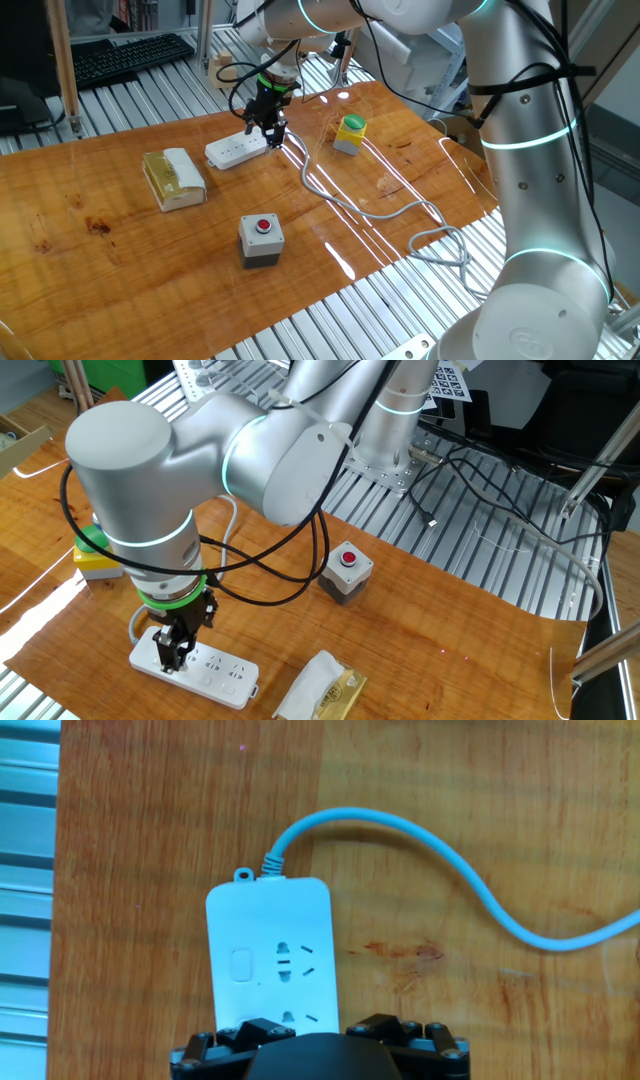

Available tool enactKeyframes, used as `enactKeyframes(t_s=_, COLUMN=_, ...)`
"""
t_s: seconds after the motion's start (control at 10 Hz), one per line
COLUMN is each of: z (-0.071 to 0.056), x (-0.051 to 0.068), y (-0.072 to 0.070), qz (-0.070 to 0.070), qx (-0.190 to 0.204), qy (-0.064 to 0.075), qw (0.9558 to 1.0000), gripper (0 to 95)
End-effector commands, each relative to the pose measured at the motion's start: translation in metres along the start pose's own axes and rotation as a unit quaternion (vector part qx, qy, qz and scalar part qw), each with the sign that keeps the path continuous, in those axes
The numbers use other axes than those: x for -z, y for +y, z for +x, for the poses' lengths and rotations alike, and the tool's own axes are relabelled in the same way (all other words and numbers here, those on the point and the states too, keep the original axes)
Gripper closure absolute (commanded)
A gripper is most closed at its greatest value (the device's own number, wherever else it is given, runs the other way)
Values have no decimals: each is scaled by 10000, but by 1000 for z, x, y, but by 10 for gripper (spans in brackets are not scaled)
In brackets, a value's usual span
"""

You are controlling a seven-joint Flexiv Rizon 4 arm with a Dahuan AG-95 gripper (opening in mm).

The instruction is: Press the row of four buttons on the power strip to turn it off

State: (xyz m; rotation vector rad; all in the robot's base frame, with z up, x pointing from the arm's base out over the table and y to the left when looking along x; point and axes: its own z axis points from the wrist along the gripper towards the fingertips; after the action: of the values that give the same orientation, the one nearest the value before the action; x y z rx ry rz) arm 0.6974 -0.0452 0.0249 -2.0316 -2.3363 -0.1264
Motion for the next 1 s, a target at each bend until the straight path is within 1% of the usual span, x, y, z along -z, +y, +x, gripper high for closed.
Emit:
enactKeyframes(t_s=0.1, z=0, x=0, y=-1, qz=-18, qx=-1, qy=-3, qw=10000, gripper=190)
enactKeyframes(t_s=0.4, z=0, x=-2, y=0, qz=-46, qx=-20, qy=-2, qw=10000, gripper=190)
enactKeyframes(t_s=0.6, z=0, x=-8, y=0, qz=-72, qx=-2, qy=-4, qw=10000, gripper=190)
enactKeyframes(t_s=0.7, z=0, x=-10, y=0, qz=-112, qx=-5, qy=1, qw=9999, gripper=190)
enactKeyframes(t_s=0.8, z=0, x=-10, y=0, qz=-150, qx=-27, qy=24, qw=9999, gripper=190)
enactKeyframes(t_s=0.9, z=0, x=-8, y=0, qz=-131, qx=-14, qy=22, qw=9999, gripper=190)
enactKeyframes(t_s=1.0, z=1, x=-4, y=0, qz=-92, qx=-28, qy=13, qw=10000, gripper=190)
